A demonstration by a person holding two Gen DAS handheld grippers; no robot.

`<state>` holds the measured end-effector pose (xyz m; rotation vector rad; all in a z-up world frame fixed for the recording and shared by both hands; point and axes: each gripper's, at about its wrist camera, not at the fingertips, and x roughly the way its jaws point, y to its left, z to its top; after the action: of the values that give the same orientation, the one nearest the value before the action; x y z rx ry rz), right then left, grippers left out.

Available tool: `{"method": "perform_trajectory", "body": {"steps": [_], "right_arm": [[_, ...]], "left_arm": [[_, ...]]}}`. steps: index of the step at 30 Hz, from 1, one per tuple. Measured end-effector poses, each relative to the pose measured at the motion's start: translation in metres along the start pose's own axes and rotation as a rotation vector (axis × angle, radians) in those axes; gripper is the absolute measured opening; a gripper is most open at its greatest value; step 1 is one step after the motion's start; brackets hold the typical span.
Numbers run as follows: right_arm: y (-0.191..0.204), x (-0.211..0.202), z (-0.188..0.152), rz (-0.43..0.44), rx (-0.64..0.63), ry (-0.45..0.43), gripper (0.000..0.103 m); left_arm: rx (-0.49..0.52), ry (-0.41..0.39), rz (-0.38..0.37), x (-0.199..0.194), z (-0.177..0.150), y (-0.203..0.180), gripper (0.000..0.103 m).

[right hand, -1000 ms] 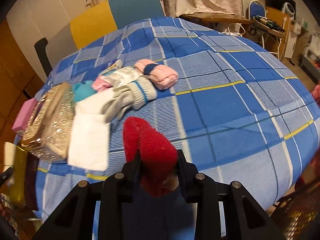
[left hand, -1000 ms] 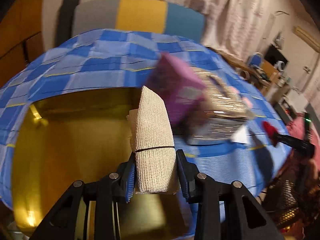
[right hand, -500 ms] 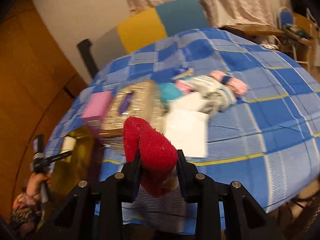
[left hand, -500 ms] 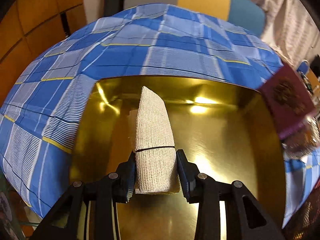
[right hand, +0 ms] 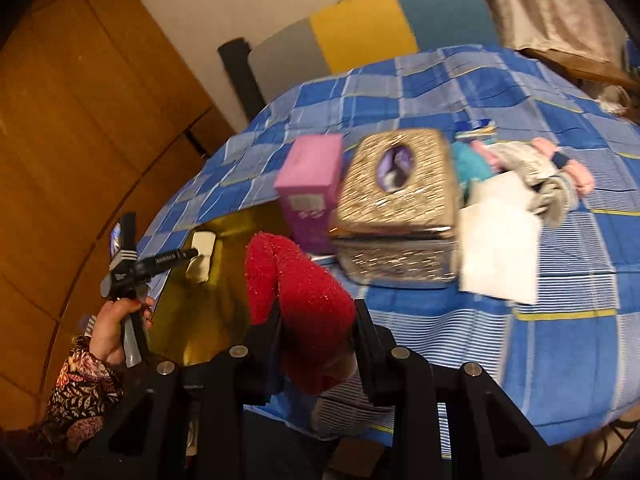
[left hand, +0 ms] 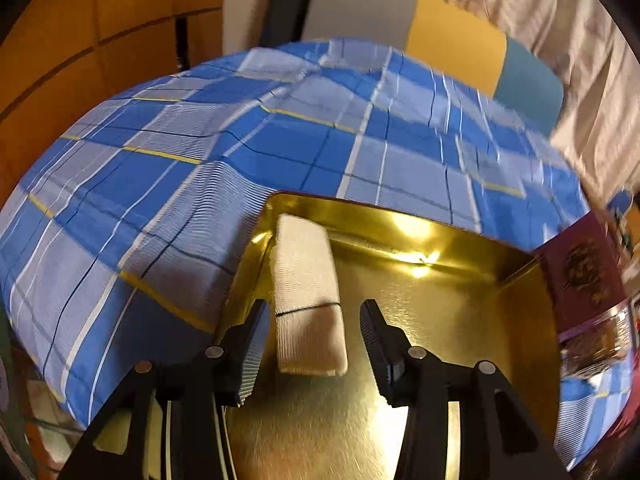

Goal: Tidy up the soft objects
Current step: 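Carry the beige roll into the gold tin with the left tool while the right drops the red sock there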

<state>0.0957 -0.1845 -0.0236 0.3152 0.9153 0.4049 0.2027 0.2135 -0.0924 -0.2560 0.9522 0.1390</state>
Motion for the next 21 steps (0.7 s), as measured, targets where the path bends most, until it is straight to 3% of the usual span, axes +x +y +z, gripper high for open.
{"method": "perform_trajectory", "body": {"steps": [4,10,21], "right_arm": [[0.020,0.031,0.007,0.046,-0.015,0.055,0.032],[0.070,0.086,0.022,0.083,-0.108,0.113,0.032],[0.133,0.214,0.047,-0.003,-0.166,0.231,0.032]], "left_arm": [[-0.073,-0.036,-0.031,-0.027,-0.026,0.006,0.047],[-0.079,-0.070,-0.040,-0.049,-0.061,-0.001,0.047],[-0.165,-0.138,-0.001,-0.075,-0.086,0.014,0.047]]}}
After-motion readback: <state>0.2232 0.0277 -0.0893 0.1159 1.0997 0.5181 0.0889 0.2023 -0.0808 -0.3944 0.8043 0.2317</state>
